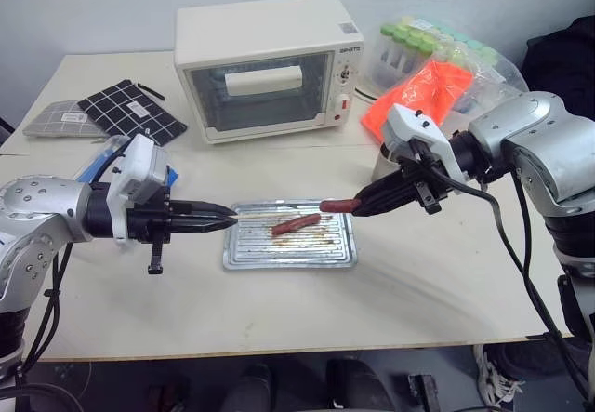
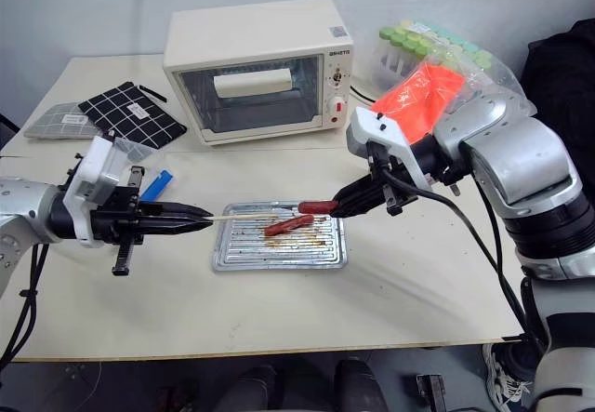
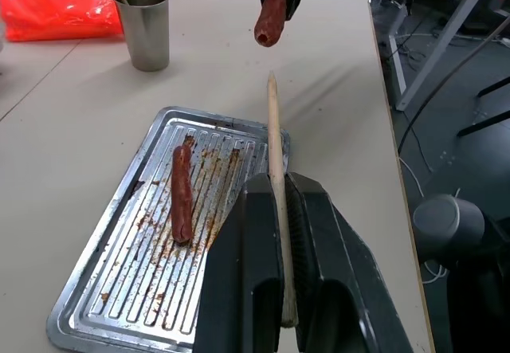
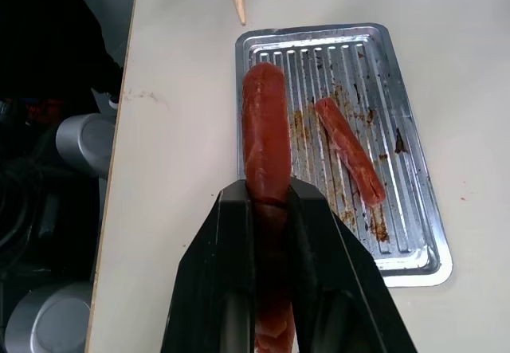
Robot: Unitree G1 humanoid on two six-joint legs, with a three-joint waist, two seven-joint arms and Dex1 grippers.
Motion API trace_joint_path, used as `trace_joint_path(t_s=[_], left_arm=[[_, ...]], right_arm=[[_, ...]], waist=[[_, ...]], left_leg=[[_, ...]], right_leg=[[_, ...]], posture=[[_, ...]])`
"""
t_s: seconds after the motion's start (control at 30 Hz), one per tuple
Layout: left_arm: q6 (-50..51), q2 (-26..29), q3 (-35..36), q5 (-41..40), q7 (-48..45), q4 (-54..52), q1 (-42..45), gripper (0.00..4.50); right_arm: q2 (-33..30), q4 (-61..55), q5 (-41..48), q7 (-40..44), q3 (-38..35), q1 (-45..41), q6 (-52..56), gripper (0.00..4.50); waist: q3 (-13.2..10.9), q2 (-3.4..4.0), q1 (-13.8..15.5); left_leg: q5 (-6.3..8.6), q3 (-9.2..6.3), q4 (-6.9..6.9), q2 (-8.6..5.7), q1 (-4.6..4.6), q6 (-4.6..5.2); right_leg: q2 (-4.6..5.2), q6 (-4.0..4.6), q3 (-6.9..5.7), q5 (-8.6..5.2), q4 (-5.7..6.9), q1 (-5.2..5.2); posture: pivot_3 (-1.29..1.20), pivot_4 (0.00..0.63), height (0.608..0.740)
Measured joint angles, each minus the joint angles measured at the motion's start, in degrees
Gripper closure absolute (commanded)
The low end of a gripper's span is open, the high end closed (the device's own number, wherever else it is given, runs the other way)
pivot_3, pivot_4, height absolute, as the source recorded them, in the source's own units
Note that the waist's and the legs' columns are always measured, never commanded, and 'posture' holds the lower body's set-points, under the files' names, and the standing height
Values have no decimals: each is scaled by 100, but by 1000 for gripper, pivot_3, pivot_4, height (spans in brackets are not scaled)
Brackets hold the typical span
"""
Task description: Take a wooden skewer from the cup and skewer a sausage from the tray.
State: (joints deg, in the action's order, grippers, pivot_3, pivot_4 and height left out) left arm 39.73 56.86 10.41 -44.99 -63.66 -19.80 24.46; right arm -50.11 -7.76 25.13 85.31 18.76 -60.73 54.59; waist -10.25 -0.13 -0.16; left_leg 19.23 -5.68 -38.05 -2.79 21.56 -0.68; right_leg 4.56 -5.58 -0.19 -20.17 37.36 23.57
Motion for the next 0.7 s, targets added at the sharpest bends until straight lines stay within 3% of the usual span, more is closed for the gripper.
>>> trace_joint_path(t_s=[0.7], left_arm=[[-175, -75, -273, 320, -217, 252, 414, 4500]], right_arm=[[78, -175, 467, -394, -119, -168, 391, 3981]], waist=[[0, 0, -4]], left_leg=[[0, 0, -2, -1, 0, 0]], right_leg=[[0, 0, 1, 0, 10, 3]], posture=[[0, 150, 740]])
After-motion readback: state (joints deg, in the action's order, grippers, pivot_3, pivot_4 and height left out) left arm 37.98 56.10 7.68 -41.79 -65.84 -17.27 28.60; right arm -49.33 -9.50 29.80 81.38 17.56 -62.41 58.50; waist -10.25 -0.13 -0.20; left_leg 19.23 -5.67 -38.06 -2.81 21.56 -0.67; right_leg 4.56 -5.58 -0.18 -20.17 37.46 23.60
